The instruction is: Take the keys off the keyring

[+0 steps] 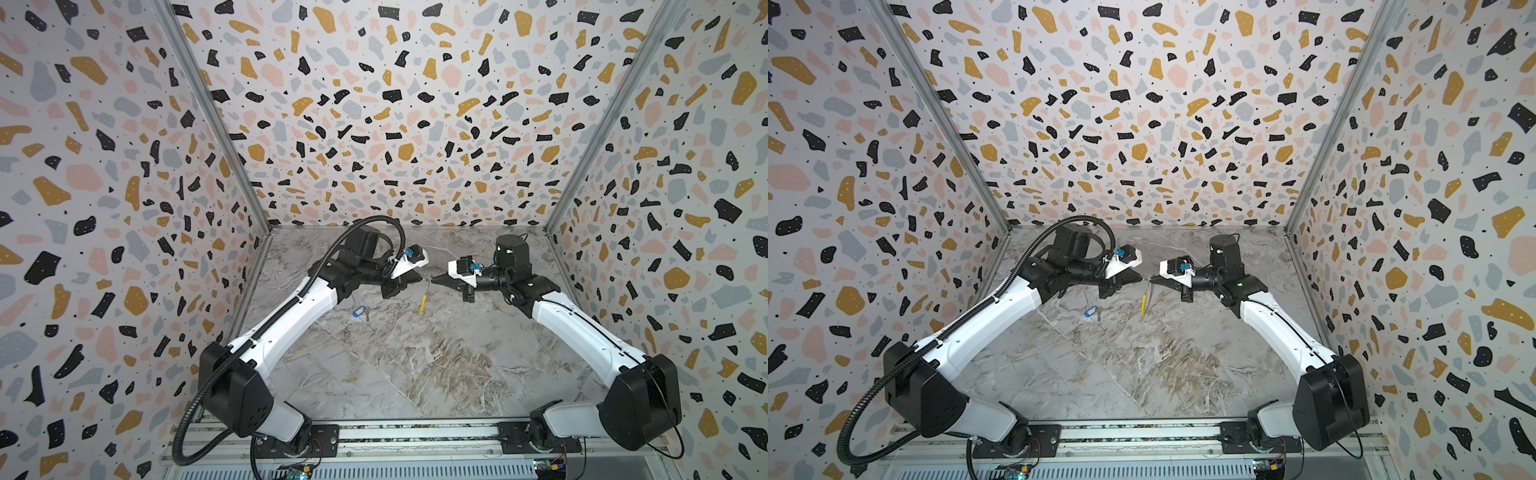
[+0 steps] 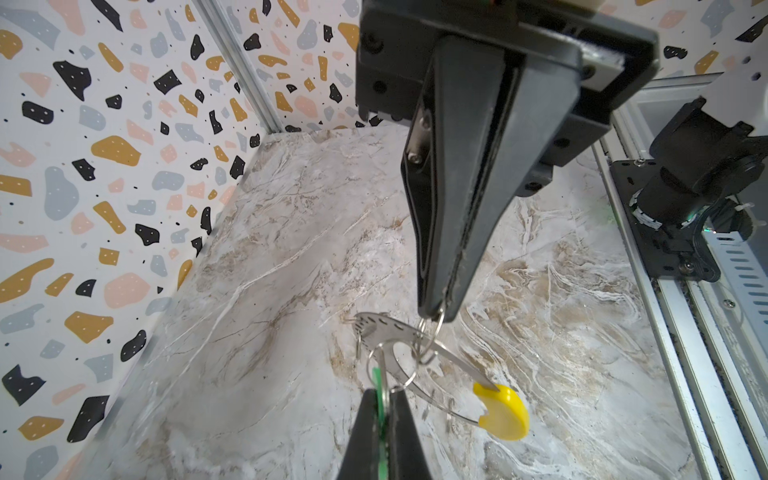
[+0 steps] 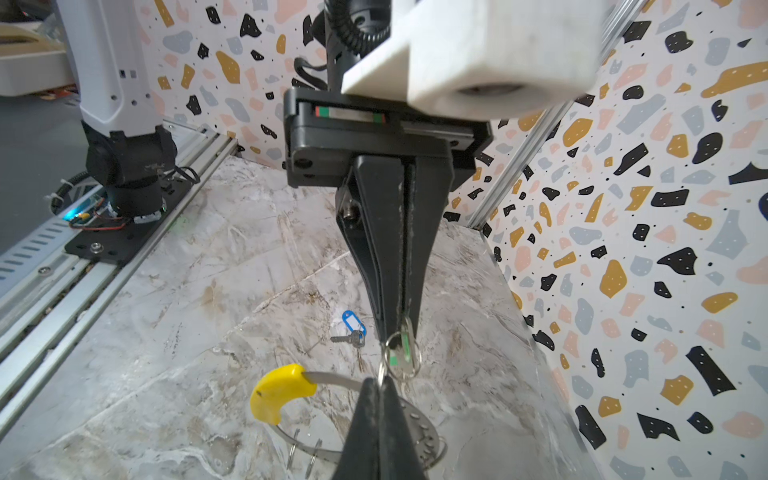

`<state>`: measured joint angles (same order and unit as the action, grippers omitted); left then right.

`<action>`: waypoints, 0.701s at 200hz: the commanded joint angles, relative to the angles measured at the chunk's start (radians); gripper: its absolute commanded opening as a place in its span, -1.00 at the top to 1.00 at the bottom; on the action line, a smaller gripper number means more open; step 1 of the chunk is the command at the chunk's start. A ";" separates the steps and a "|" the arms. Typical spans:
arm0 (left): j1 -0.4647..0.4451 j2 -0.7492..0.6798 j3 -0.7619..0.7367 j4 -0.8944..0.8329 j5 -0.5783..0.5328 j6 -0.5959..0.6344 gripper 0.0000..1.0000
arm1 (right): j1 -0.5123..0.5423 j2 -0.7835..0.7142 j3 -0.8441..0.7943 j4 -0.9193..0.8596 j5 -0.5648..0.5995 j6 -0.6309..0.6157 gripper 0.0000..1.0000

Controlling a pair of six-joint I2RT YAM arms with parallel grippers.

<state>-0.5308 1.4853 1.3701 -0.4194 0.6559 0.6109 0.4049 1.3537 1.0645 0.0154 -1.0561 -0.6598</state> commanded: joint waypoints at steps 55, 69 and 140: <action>0.002 -0.036 -0.065 0.126 0.023 -0.016 1.00 | -0.007 -0.010 -0.054 0.405 -0.140 0.363 1.00; -0.001 -0.042 -0.076 0.134 0.018 -0.013 1.00 | -0.008 0.001 -0.062 0.466 -0.149 0.415 1.00; -0.003 -0.094 -0.138 0.212 -0.061 -0.018 0.70 | -0.020 0.049 -0.071 0.595 -0.179 0.535 1.00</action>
<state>-0.5350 1.4212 1.2587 -0.2531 0.6628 0.6048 0.3916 1.4067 0.9783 0.5121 -1.1835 -0.1852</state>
